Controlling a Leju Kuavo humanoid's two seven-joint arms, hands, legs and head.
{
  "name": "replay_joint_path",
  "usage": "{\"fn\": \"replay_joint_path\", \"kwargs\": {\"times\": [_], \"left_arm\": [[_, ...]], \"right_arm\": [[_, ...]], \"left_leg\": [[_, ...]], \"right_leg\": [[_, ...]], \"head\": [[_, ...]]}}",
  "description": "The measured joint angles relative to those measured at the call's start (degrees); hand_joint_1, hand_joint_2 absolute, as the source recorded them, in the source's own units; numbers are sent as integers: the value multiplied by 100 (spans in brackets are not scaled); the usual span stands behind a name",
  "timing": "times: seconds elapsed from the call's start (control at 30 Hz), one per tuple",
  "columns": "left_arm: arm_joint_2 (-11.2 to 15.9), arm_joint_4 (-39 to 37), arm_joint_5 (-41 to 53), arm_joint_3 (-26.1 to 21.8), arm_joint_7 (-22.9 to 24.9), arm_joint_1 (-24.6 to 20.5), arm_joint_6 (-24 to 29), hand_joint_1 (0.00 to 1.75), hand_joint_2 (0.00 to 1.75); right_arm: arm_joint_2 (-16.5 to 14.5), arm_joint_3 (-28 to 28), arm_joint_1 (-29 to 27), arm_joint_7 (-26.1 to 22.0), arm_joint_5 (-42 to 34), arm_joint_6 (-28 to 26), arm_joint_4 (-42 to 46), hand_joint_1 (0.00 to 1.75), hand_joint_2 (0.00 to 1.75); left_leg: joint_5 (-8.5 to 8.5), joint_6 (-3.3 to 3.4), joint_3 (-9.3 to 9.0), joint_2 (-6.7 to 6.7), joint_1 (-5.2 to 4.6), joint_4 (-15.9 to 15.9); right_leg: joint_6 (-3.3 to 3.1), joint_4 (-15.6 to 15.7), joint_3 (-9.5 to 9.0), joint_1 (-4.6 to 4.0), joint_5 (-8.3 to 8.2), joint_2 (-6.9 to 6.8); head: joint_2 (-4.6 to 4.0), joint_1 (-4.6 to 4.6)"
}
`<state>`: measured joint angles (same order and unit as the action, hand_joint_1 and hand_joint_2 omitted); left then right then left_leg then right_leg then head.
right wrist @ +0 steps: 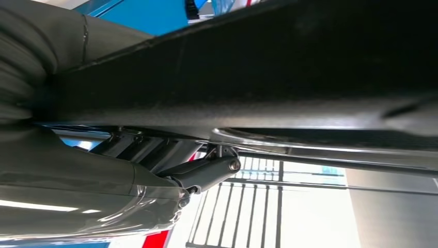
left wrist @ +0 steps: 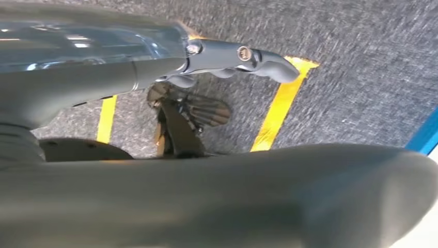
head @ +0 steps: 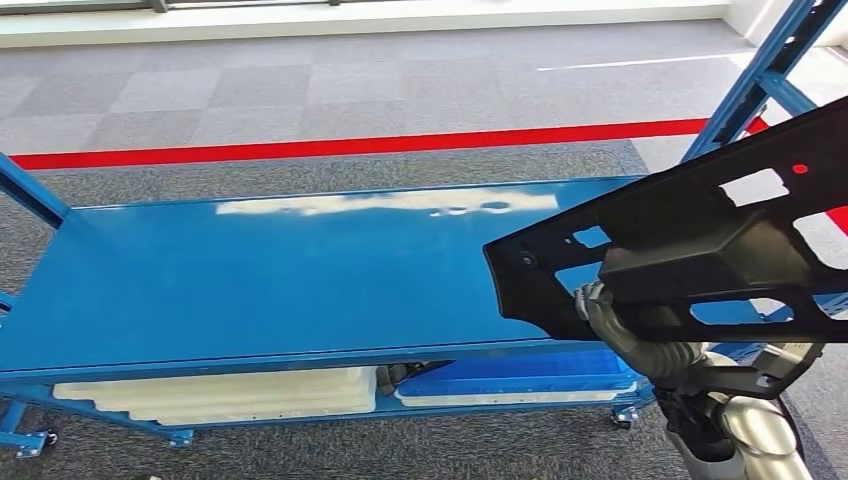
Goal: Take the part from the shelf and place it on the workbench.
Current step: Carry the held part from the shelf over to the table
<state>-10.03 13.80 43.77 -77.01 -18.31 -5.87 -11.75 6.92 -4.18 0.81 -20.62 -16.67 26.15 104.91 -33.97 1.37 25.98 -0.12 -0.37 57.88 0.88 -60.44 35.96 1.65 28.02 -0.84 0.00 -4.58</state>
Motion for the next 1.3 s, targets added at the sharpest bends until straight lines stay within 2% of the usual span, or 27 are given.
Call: {"fn": "replay_joint_path", "kwargs": {"times": [0.1, 0.13, 0.17, 0.2, 0.27, 0.3, 0.33, 0.37, 0.43, 0.5, 0.53, 0.6, 0.63, 0.7, 0.77, 0.8, 0.83, 0.87, 0.93, 1.0, 1.03, 1.1, 1.13, 1.17, 1.2, 1.27, 1.3], "left_arm": [[5, -1, 3, -1, -9, 1, 1, 0, 175], [5, 0, 6, -1, -14, -1, 3, 0, 175], [5, 0, 12, -1, -21, -4, 9, 0, 175], [5, 0, 25, 0, -32, -9, 18, 0, 175], [3, -1, 60, 1, -52, -4, 41, 0, 175], [1, -1, 78, 1, -61, 1, 50, 0, 175], [0, -1, 94, 2, -69, 3, 62, 0, 175], [0, -1, 108, 2, -77, 2, 74, 0, 175], [-1, -1, 128, 5, -89, -2, 97, 0, 175], [-2, -1, 136, 7, -95, -3, 103, 0, 175], [-2, -1, 138, 8, -98, -2, 104, 0, 175], [3, -1, 140, 9, -104, 3, 104, 0, 175], [8, -1, 143, 9, -106, 9, 104, 0, 175], [16, -1, 164, 12, -107, 14, 102, 0, 175], [18, -1, 195, 22, -107, 10, 99, 0, 175], [20, -1, 212, 31, -107, 8, 97, 0, 175], [21, -1, 228, 43, -107, 8, 96, 0, 175], [21, -1, 245, 57, -107, 8, 95, 0, 175], [23, -1, 280, 91, -108, 1, 94, 0, 175], [25, -1, 305, 115, -111, -15, 91, 0, 175], [26, -1, 315, 120, -115, -22, 86, 0, 175], [26, -1, 337, 130, -122, -26, 69, 0, 175], [25, -1, 347, 136, -124, -25, 60, 0, 175], [25, -1, 357, 142, -125, -23, 55, 0, 175], [25, -1, 365, 148, -125, -20, 52, 0, 175], [28, -1, 378, 163, -126, -19, 55, 0, 175], [30, -1, 382, 175, -126, -17, 55, 0, 175]], "right_arm": [[4, -7, 25, 34, 7, -10, 0, 175, 175], [11, -9, 26, 38, 7, -14, 0, 175, 175], [26, -9, 28, 40, 3, -16, 0, 175, 175], [45, -7, 27, 40, -2, -20, 0, 175, 175], [75, -2, 9, 31, -9, -26, 1, 175, 175], [81, 0, -3, 19, -5, -31, 2, 175, 175], [84, 1, -12, -2, 16, -41, 6, 175, 175], [85, 2, -14, -28, 50, -54, 15, 175, 175], [85, -5, 3, -69, 137, -73, 48, 175, 175], [90, -19, 27, -79, 182, -48, 80, 175, 175], [98, -26, 34, -81, 190, -27, 87, 175, 175], [115, -39, 37, -86, 188, 9, 89, 175, 175], [123, -45, 40, -95, 183, 28, 88, 175, 175], [134, -51, 45, -143, 167, 80, 86, 175, 175], [152, -52, 36, -217, 134, 149, 82, 175, 175], [163, -51, 29, -254, 111, 188, 78, 175, 175], [174, -50, 21, -302, 90, 232, 71, 175, 175], [182, -48, 14, -358, 76, 277, 65, 175, 175], [188, -38, 11, -492, 97, 351, 63, 175, 175], [187, -14, 14, -598, 171, 383, 79, 175, 175], [187, -3, 18, -634, 209, 391, 87, 175, 175], [187, 18, 21, -676, 277, 407, 93, 175, 175], [187, 28, 17, -691, 312, 415, 93, 175, 175], [189, 40, 12, -703, 356, 424, 92, 175, 175], [190, 51, 8, -716, 396, 431, 92, 175, 175], [195, 61, 7, -757, 484, 442, 91, 175, 175], [196, 62, 7, -774, 519, 444, 88, 175, 175]], "left_leg": [[86, 48, 38, 3, -22, -109], [161, 74, 80, 15, -11, -145], [248, 104, 142, 28, 4, -177], [325, 131, 217, 43, 17, -196], [435, 174, 381, 62, -8, -164], [477, 185, 461, 70, -21, -139], [515, 189, 545, 76, -32, -104], [547, 186, 631, 79, -38, -61], [596, 165, 786, 81, -48, 44], [645, 125, 885, 80, -62, 131], [677, 99, 913, 80, -66, 153], [733, 41, 948, 69, -56, 169], [668, 5, 975, 57, -49, 207], [246, -78, 1073, 34, -12, 525], [-293, -152, 1194, 31, 37, 1169], [-416, -177, 1217, 31, 59, 1460], [-404, -193, 1177, 32, 76, 1621], [-281, -203, 1055, 32, 90, 1598], [27, -194, 549, 27, 104, 990], [61, -144, 3, 10, 91, 171], [13, -116, -144, 2, 76, -79], [-2, -44, -164, 1, 55, -228], [43, 2, -116, 18, 54, -236], [102, 56, -54, 35, 57, -242], [175, 111, 23, 53, 58, -246], [304, 171, 196, 74, 29, -222], [365, 183, 293, 72, 11, -204]], "right_leg": [[115, 46, 36, 30, -112, 10], [140, 19, 67, 22, -47, 28], [151, -96, 123, 9, 120, 48], [151, -325, 201, -3, 376, 67], [145, -989, 344, -26, 865, 73], [146, -1251, 358, -30, 954, 73], [144, -1355, 292, -33, 923, 73], [139, -1248, 130, -37, 802, 72], [108, -558, -420, -52, 578, 72], [69, 73, -829, -78, 566, 73], [50, 208, -895, -93, 595, 74], [-20, 253, -860, -91, 550, 62], [-71, 260, -817, -79, 501, 48], [-158, 275, -683, -49, 374, 17], [-175, 266, -511, -48, 244, 8], [-163, 259, -419, -47, 179, 3], [-149, 246, -325, -45, 116, -3], [-133, 230, -232, -40, 57, -7], [-92, 194, -77, -32, -45, -11], [-29, 174, 10, -37, -141, -10], [9, 178, 32, -36, -196, -11], [94, 199, 73, -26, -296, -10], [123, 186, 106, -16, -271, -2], [140, 109, 155, -12, -140, 8], [144, -70, 222, -11, 99, 17], [140, -737, 380, -14, 680, 28], [141, -1099, 432, -16, 844, 32]], "head": [[0, 1], [0, 3], [0, 5], [0, 8], [0, 13], [0, 13], [0, 14], [0, 14], [0, 14], [0, 8], [0, 4], [0, 3], [0, 2], [0, 1], [0, 0], [0, 1], [0, 1], [0, 1], [0, 1], [0, 1], [0, 1], [0, 1], [0, 1], [0, 3], [0, 5], [0, 10], [0, 11]]}}
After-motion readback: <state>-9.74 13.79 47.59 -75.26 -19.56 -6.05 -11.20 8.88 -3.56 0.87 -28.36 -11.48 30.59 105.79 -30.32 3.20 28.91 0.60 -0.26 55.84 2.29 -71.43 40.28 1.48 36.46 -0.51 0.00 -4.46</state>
